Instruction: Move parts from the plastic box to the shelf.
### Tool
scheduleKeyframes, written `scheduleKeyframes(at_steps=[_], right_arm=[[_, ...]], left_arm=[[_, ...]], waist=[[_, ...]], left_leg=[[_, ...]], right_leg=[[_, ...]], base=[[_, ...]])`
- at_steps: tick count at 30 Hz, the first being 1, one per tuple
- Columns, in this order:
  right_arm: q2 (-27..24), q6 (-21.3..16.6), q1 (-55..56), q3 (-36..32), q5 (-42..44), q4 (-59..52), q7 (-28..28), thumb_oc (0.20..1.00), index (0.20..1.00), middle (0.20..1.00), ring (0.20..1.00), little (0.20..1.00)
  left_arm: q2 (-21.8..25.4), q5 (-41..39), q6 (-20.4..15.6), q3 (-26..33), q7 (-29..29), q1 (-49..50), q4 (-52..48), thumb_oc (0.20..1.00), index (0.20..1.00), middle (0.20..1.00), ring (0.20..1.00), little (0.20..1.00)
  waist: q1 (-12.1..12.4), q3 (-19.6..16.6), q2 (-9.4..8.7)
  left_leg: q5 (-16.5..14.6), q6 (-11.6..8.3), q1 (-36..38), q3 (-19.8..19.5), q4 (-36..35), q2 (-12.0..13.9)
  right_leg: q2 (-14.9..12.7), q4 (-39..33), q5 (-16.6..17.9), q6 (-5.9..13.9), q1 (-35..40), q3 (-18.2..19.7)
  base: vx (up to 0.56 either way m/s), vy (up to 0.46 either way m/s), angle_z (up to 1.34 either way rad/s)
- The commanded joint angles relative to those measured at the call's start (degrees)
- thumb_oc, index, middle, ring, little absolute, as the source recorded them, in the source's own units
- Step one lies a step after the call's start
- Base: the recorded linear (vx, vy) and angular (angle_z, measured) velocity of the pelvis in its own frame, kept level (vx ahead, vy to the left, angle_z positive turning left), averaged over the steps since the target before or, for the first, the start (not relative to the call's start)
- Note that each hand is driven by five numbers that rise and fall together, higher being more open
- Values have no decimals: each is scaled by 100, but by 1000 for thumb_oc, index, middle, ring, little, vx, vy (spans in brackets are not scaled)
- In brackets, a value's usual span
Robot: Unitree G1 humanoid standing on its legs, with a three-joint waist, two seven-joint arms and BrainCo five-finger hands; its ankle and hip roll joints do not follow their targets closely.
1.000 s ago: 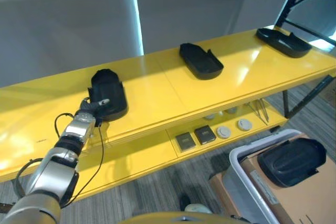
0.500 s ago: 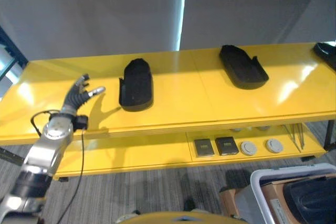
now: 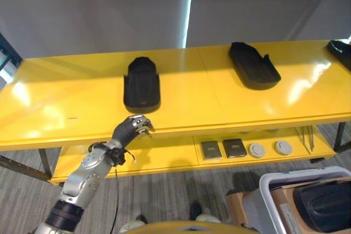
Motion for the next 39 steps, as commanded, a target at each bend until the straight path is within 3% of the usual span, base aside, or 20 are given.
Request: scheduleKeyframes(at_steps=[1,10,20,29,39], right_arm=[[-92,-69,-44,175,39,312,-148,1000,1000,1000,1000,1000],[-76,19,-38,342,-61,158,-115,1000,1000,1000,1000,1000],[-113,116,5,417,-226,3,-44,1000,1000,1000,1000,1000],[-150,127,-99,629,-334,41,17,1000,1000,1000,1000,1000],[-148,66,-142,687,-372,158,46,1000,1000,1000,1000,1000]], left_arm=[[16,-24,-848,109,437,-541,166,200,200,200,200,200],[-349,616,-1302,-137,1109,-1193,1257,200,200,200,200,200],[-554,842,-1328,-251,1447,-1468,2055,200,200,200,200,200],[-871,1232,-1626,-330,1916,-2106,3676,200,200,200,200,200],[-928,1170,-1744,-380,1908,-2395,3927,200,200,200,200,200]], waist=[[10,-110,-71],[-225,-130,-178],[-387,-130,-186],[-569,-139,-217],[-625,-142,-222]], left_leg=[[-82,-108,-257,-414,196,389],[-106,-104,-170,-265,200,440],[-130,-96,-141,-164,255,466],[-165,-83,-69,-69,287,484],[-185,-76,-40,-54,301,493]], right_leg=[[-222,246,-344,418,109,214],[-193,267,-351,430,95,346],[-175,306,-378,439,77,439],[-165,357,-429,470,89,526],[-166,393,-461,475,92,569]], base=[[0,0,0],[13,-12,-5],[12,-5,-7],[10,0,-3],[0,0,0]])
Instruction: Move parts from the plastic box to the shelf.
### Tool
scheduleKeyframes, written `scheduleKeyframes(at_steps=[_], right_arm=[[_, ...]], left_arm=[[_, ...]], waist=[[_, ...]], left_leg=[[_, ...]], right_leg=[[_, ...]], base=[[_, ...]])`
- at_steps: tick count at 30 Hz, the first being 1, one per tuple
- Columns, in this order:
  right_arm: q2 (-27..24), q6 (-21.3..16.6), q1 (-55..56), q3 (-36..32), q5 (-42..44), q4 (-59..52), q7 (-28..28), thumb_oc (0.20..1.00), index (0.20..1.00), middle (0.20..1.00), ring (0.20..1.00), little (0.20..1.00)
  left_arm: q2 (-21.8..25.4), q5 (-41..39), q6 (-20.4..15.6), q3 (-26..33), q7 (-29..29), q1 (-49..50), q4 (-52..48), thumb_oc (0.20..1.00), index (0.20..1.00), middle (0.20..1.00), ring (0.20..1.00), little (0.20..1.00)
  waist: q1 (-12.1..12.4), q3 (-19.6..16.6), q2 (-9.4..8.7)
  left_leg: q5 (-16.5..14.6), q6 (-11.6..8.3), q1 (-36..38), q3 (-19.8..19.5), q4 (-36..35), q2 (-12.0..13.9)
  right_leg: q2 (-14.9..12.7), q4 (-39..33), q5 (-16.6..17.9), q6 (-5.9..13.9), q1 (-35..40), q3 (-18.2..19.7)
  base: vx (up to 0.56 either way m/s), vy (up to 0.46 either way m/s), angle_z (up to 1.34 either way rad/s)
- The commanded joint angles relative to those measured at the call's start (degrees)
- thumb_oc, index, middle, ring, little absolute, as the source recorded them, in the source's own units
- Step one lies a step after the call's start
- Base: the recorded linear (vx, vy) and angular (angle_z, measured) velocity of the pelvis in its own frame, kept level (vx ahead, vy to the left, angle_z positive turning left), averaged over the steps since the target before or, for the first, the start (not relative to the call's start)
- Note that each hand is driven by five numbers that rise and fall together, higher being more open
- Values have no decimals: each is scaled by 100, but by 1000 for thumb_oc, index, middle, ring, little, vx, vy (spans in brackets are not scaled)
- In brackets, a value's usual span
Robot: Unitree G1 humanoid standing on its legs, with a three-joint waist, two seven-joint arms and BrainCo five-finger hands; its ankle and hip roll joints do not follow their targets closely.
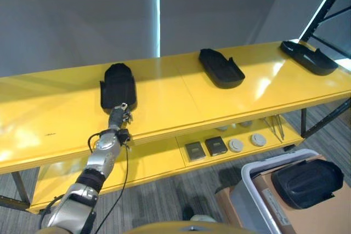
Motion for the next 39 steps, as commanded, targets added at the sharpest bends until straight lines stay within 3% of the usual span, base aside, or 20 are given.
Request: scheduleKeyframes(at_steps=[1,4,5,8,11,13,15,19,20,23,27,28,31,35,39], right_arm=[[-149,-80,-196,218,-135,209,19,1000,1000,1000,1000,1000],[-134,-108,-217,156,-139,255,0,1000,1000,1000,1000,1000],[-147,-80,-257,84,-107,269,-2,1000,1000,1000,1000,1000],[-166,-23,-318,0,-45,272,-44,1000,1000,1000,1000,1000],[-211,151,-399,-106,3,170,-75,1000,1000,1000,1000,1000],[-227,244,-372,-192,27,119,-78,1000,1000,1000,1000,1000],[-205,290,-289,-371,-24,138,-58,1000,1000,1000,1000,1000],[-146,366,-134,-564,52,167,-148,1000,1000,1000,1000,1000],[-75,300,-41,-603,-17,194,-143,1000,1000,1000,1000,1000],[-6,179,-35,-531,-49,361,-125,1000,1000,1000,1000,1000],[-74,37,-234,-320,42,579,-144,1000,1000,1000,1000,1000],[-124,35,-412,-230,52,629,-146,1000,1000,1000,1000,1000],[-107,21,-463,-185,99,637,-172,1000,1000,1000,1000,1000],[-47,15,-372,-186,149,558,-239,1000,1000,1000,1000,1000],[-16,84,-270,-348,144,586,-308,1000,1000,1000,1000,1000]], left_arm=[[-79,10,-270,-153,-87,-487,239,200,200,200,200,200],[-43,-124,-254,-190,-363,-375,-271,200,200,200,200,200],[26,-253,-139,-183,-606,-155,-961,1000,1000,1000,1000,1000],[144,-494,-9,-153,-880,114,-1703,1000,1000,1000,1000,1000],[408,-937,272,60,-1471,670,-2919,1000,1000,1000,1000,1000],[479,-1211,418,150,-1840,841,-3308,1000,1000,1000,1000,1000],[620,-1673,853,246,-2549,1112,-3794,1000,1000,1000,1000,1000],[959,-1622,1230,105,-3425,1431,-4064,1000,1000,1000,1000,1000],[1095,-1450,784,119,-3476,1563,-3885,1000,1000,1000,1000,1000],[1174,-1074,725,263,-3713,1803,-3565,1000,1000,1000,1000,1000],[1160,-1099,525,155,-3608,1833,-2999,1000,1000,1000,1000,1000],[1067,-1023,228,-8,-3393,1840,-2704,1000,1000,1000,1000,1000],[993,-965,154,-101,-3295,1892,-2560,1000,1000,1000,1000,1000],[777,-1128,342,-238,-2974,1927,-2037,1000,1000,1000,1000,1000],[427,-734,259,-308,-2798,1929,-1232,1000,1000,1000,1000,1000]], waist=[[-20,126,21],[38,148,28],[141,176,40],[289,192,39],[561,284,34],[614,322,44],[684,371,59],[706,462,70],[720,496,68],[846,446,119],[1034,318,315],[1131,289,330],[1178,309,260],[1018,322,128],[829,298,-22]], left_leg=[[-146,-102,-210,-385,301,451],[-162,-89,-213,-435,304,429],[-177,-86,-258,-586,341,397],[-305,-25,-350,-885,502,265],[-550,144,-516,-1433,815,-44],[-608,195,-551,-1459,901,-132],[-698,293,-602,-1491,996,-282],[-830,434,-637,-1475,1016,-545],[-911,453,-567,-1321,934,-609],[-867,489,-554,-850,809,-597],[-952,662,-642,-132,783,-474],[-945,706,-760,379,858,-348],[-913,641,-874,651,1021,-225],[-811,541,-938,830,1154,9],[-880,400,-967,898,1558,286]], right_leg=[[-236,360,-525,481,117,254],[-243,356,-527,468,134,237],[-245,347,-532,444,152,239],[-266,346,-519,430,138,338],[-344,424,-486,447,109,549],[-407,428,-440,479,113,565],[-554,451,-309,597,72,569],[-882,498,140,908,-313,477],[-1013,583,457,1023,-571,196],[-1157,1016,468,1007,-739,-465],[-1266,1939,-68,813,-779,-1333],[-1327,2047,-320,619,-752,-1922],[-1239,1723,-400,558,-602,-2197],[-750,1110,-508,482,-418,-2008],[-535,724,-421,380,-332,-1870]], base=[[0,0,0],[-22,15,0],[-67,61,0],[-62,92,-2],[-108,166,-21],[-106,171,-73],[-114,192,-22],[-143,166,-2],[-188,81,-31],[-182,47,-85],[-224,49,-119],[-208,-68,-134],[-105,-179,-181],[-9,-269,-119],[40,-245,-63]])
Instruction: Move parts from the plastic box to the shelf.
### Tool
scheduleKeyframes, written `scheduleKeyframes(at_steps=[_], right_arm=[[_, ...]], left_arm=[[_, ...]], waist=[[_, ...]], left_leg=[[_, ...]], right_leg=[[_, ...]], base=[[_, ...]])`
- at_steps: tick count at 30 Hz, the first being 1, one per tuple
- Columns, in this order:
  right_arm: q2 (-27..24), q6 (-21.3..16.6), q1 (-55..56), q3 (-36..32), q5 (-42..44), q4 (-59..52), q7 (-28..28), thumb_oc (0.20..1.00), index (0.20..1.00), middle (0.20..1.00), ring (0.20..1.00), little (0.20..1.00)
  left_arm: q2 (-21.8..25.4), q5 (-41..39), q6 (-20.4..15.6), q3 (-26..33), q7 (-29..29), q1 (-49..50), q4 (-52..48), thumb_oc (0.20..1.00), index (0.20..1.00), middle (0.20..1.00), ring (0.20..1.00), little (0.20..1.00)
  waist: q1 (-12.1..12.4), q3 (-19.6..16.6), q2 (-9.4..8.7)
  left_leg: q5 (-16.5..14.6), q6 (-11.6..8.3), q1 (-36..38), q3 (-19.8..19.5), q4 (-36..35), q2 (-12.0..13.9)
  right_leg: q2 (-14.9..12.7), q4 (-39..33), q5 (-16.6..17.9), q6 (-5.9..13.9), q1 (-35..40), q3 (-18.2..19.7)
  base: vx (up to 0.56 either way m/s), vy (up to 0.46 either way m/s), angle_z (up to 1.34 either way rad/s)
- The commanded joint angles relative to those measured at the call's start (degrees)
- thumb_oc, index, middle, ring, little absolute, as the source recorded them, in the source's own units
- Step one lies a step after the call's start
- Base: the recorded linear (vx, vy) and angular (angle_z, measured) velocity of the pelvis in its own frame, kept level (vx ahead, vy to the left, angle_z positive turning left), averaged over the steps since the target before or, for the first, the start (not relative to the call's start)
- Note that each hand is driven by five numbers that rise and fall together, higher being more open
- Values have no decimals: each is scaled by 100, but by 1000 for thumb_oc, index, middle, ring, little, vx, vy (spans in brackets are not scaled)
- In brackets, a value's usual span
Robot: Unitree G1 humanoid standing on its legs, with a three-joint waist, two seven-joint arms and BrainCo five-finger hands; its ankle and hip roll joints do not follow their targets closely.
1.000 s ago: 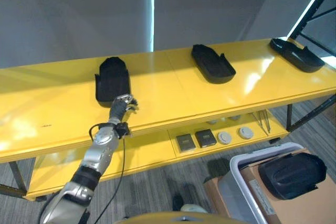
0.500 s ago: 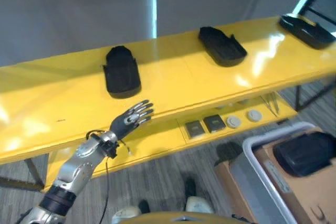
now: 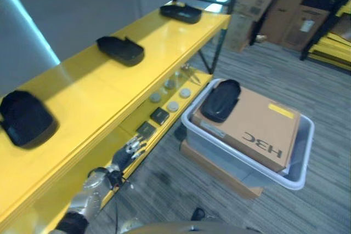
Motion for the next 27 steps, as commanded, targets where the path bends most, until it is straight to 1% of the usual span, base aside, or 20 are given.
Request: scheduleKeyframes(at_steps=[1,2,3,4,5,6,7,8,9,10,11,12,15,17,19,20,22,24,25,27], right_arm=[[73,61,-216,-131,-13,262,-105,1000,1000,1000,1000,1000],[64,63,-220,-143,-40,264,-111,1000,1000,1000,1000,1000],[-45,52,-274,-157,-88,277,-190,1000,1000,1000,1000,1000],[-101,23,-317,-173,-58,290,-201,1000,1000,1000,1000,1000],[-185,-23,-415,-194,55,335,-189,1000,1000,1000,1000,1000],[-188,-26,-419,-194,56,338,-188,1000,1000,1000,1000,1000],[-235,-142,-504,-207,448,381,-317,1000,1000,1000,1000,1000],[-273,-199,-579,-197,492,418,-339,1000,1000,1000,1000,1000],[-390,-176,-773,-206,711,447,-275,1000,1000,1000,1000,1000],[-445,-161,-860,-222,1183,412,-261,1000,1000,1000,1000,1000],[-469,-181,-938,-236,1583,362,-269,1000,1000,1000,1000,1000],[-466,-314,-1057,-271,1860,258,-410,1000,1000,1000,1000,1000],[-494,-332,-1137,-478,2045,-629,-722,1000,1000,1000,1000,1000],[-526,-300,-1079,-616,2278,-1854,-906,1000,1000,1000,1000,1000],[-556,-336,-1050,-804,2015,-3023,-1015,1000,1000,1000,1000,1000],[-590,-538,-1067,-849,1868,-3243,-1016,1000,1000,1000,1000,1000],[-662,-487,-1161,-987,1873,-3693,-966,1000,1000,1000,1000,1000],[-755,-795,-1280,-1117,1589,-4125,-944,1000,1000,1000,1000,1000],[-860,-725,-1447,-1244,1440,-4691,-1006,1000,1000,1000,1000,1000],[-1029,-702,-1676,-1348,1342,-5193,-1098,1000,1000,1000,1000,1000]], left_arm=[[24,603,-337,-22,312,-201,-31,1000,1000,1000,1000,1000],[0,628,-342,-34,341,-222,32,1000,1000,1000,1000,1000],[-87,645,-328,15,491,-210,314,1000,1000,1000,1000,1000],[-109,627,-310,47,536,-202,389,1000,1000,1000,1000,1000],[-120,568,-274,114,606,-131,527,1000,1000,1000,1000,1000],[-124,568,-277,113,605,-135,532,1000,1000,1000,1000,1000],[-127,709,-141,157,776,-61,725,1000,1000,1000,1000,1000],[-141,722,-217,189,753,-39,848,1000,1000,1000,1000,1000],[-157,962,-322,303,700,19,1122,1000,1000,1000,1000,1000],[-157,1174,-303,351,720,20,1261,1000,1000,1000,1000,1000],[-157,1287,-257,369,754,-5,1366,1000,1000,1000,1000,1000],[-152,1422,-196,347,843,-33,1451,1000,1000,1000,1000,1000],[-146,1651,-2,359,1100,38,1613,1000,1000,1000,1000,1000],[-147,1862,-100,407,1217,247,1851,1000,1000,1000,1000,1000],[-176,2042,-241,518,1398,529,2090,1000,1000,1000,1000,1000],[-194,2117,-278,553,1444,573,2200,1000,1000,1000,1000,1000],[-234,2235,-398,581,1494,652,2388,1000,1000,1000,1000,1000],[-279,2365,-481,605,1542,705,2602,1000,1000,1000,1000,1000],[-307,2488,-571,626,1562,761,2838,1000,1000,1000,1000,1000],[-346,2626,-699,630,1558,852,3108,1000,1000,1000,1000,1000]], waist=[[68,239,-382],[76,251,-380],[211,382,-379],[265,430,-337],[405,500,-293],[410,510,-297],[517,540,-259],[560,568,-268],[691,600,-188],[778,628,-123],[807,610,-86],[823,601,-57],[730,588,39],[617,620,38],[527,634,22],[516,633,16],[514,622,5],[525,615,-3],[542,604,-2],[585,594,14]], left_leg=[[-167,251,-548,-160,608,-262],[-156,196,-619,-232,775,-190],[88,3,-1041,-1056,1522,-157],[96,-35,-1204,-1386,1691,-199],[47,0,-1286,-1912,1469,-424],[56,5,-1260,-1901,1440,-435],[92,-7,-1236,-2235,996,-536],[374,-7,-1253,-2310,595,-565],[718,-145,-1242,-2695,-32,-503],[985,-224,-1239,-2947,-330,-432],[1081,-242,-1255,-3065,-451,-412],[1016,-224,-1167,-3114,-548,-433],[868,-207,-976,-3110,-586,-465],[712,-116,-871,-3022,-559,-597],[580,9,-755,-2948,-570,-721],[548,37,-731,-2935,-566,-743],[503,74,-709,-2919,-565,-771],[469,98,-699,-2917,-568,-791],[436,120,-687,-2898,-579,-800],[422,130,-696,-2894,-597,-803]], right_leg=[[-381,-308,229,605,197,209],[-341,-330,216,569,206,236],[-188,-361,140,426,273,580],[-125,-347,119,393,268,695],[-89,-327,119,419,244,939],[-98,-326,119,424,252,947],[-69,-351,130,464,240,1122],[-104,-378,209,438,191,1161],[-87,-458,190,473,267,1383],[-66,-498,174,482,347,1491],[-79,-498,155,488,359,1522],[-129,-457,114,509,355,1548],[-311,-125,34,594,131,1603],[-471,-4,81,693,36,1646],[-575,32,147,788,-16,1755],[-596,26,155,802,-9,1768],[-618,-4,172,823,-3,1778],[-646,-20,187,844,-14,1764],[-672,-53,191,863,-11,1737],[-697,-77,184,877,-15,1702]], base=[[49,-173,-41],[67,-172,-68],[34,-96,-89],[36,-6,-89],[4,62,-129],[60,124,-151],[4,104,-179],[82,235,-120],[92,243,-104],[179,268,-90],[115,226,-101],[59,260,-95],[46,240,-124],[58,248,-66],[81,194,-12],[63,103,-9],[43,57,8],[50,65,26],[52,78,21],[46,74,4]])
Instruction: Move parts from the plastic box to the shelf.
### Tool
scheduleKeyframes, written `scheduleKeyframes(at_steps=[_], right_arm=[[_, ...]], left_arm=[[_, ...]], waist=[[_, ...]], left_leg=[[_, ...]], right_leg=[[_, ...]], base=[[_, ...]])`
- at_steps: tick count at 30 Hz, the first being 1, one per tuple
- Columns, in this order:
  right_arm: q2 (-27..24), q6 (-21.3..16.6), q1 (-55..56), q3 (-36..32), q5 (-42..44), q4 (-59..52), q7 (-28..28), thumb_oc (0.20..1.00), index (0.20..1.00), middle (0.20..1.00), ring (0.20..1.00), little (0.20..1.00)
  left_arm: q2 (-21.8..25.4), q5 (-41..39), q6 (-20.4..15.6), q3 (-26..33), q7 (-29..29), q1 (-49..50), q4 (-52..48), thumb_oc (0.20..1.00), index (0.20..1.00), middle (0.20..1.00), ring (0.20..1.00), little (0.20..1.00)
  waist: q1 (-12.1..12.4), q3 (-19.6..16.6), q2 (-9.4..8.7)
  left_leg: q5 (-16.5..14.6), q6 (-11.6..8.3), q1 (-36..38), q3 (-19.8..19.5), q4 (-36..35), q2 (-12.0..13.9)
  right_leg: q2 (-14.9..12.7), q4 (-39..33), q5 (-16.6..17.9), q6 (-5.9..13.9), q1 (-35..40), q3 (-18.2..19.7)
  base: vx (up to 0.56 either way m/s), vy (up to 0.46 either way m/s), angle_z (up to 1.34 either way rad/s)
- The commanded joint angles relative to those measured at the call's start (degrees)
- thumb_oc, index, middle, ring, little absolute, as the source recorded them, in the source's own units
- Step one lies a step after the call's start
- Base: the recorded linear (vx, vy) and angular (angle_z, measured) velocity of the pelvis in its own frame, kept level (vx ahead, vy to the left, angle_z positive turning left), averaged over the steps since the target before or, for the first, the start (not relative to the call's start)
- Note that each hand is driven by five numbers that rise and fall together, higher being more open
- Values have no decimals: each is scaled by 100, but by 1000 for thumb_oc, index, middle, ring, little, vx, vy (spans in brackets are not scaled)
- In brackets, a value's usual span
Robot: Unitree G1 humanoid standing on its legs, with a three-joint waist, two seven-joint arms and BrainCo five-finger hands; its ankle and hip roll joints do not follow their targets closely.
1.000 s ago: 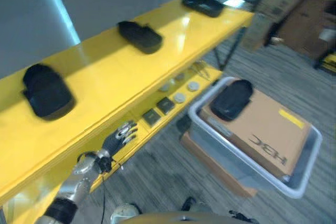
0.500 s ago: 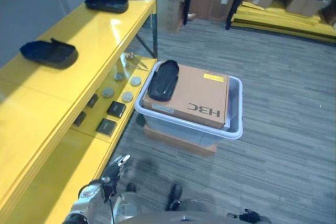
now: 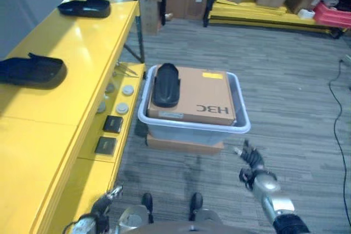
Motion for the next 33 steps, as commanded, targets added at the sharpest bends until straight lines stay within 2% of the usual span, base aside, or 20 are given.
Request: scheduleKeyframes(at_steps=[1,5,10,11,12,15,16,17,20,26,33], right_arm=[[-600,-360,-752,-236,-402,-585,-214,1000,1000,1000,1000,1000],[-1029,-15,-1398,-389,-704,-1041,-372,1000,1000,1000,1000,1000],[-1327,478,-2132,-215,-863,-505,-530,1000,1000,1000,1000,1000],[-1355,611,-2456,-66,-832,-21,-670,1000,1000,1000,1000,1000],[-1361,660,-2559,-17,-902,141,-724,1000,1000,1000,1000,1000],[-1414,654,-2859,108,-907,897,-1026,1000,1000,1000,1000,1000],[-1517,639,-3085,165,-1059,1598,-1428,1000,1000,1000,1000,1000],[-1590,560,-3244,196,-1051,1969,-1583,1000,1000,1000,1000,1000],[-1777,572,-3625,334,-927,2645,-1816,1000,1000,1000,1000,1000],[-2049,712,-4100,663,-611,3461,-2001,1000,1000,1000,1000,1000],[-2162,781,-4277,803,-523,3834,-1913,1000,1000,1000,1000,1000]], left_arm=[[-36,458,-484,-53,59,-118,125,1000,1000,1000,1000,1000],[-49,522,-707,-79,-52,25,479,1000,1000,1000,1000,1000],[-20,498,-810,-79,-106,44,691,1000,1000,1000,1000,1000],[-12,540,-904,-145,-162,17,813,1000,1000,1000,1000,1000],[-6,521,-926,-180,-180,1,844,1000,1000,1000,1000,1000],[19,453,-960,-304,-260,-41,900,1000,1000,1000,1000,1000],[39,406,-981,-396,-303,-73,928,1000,1000,1000,1000,1000],[51,373,-986,-445,-325,-101,941,1000,1000,1000,1000,1000],[101,324,-1012,-522,-381,-149,1001,1000,1000,1000,1000,1000],[189,324,-1050,-581,-471,-102,977,1000,1000,1000,1000,1000],[232,303,-1102,-579,-541,-50,941,1000,1000,1000,1000,1000]], waist=[[212,143,238],[375,102,273],[681,116,295],[861,160,318],[906,182,329],[1116,259,388],[1247,312,437],[1317,350,463],[1493,456,528],[1776,563,583],[1893,635,576]], left_leg=[[-169,-292,104,-140,19,506],[-141,-321,62,-192,-70,472],[-92,-360,-88,-374,-104,409],[-58,-369,-183,-510,-94,366],[-53,-370,-219,-551,-78,352],[-21,-364,-353,-695,-30,288],[0,-358,-464,-788,8,236],[11,-355,-533,-845,31,204],[13,-352,-665,-994,101,123],[53,-318,-783,-1201,130,-10],[73,-297,-844,-1281,132,-83]], right_leg=[[-87,173,68,522,168,-54],[-100,76,66,530,201,-176],[-164,33,67,536,218,-420],[-213,68,64,538,211,-558],[-232,80,59,538,209,-600],[-311,132,58,550,184,-757],[-363,168,62,563,145,-843],[-393,188,64,573,118,-892],[-467,258,41,600,83,-1003],[-580,316,46,663,98,-1179],[-622,346,53,709,79,-1221]], base=[[45,69,-6],[41,87,7],[-6,86,13],[-35,125,35],[-40,125,41],[-66,122,40],[-128,166,46],[-126,144,50],[-91,114,33],[-26,72,22],[-6,41,11]])
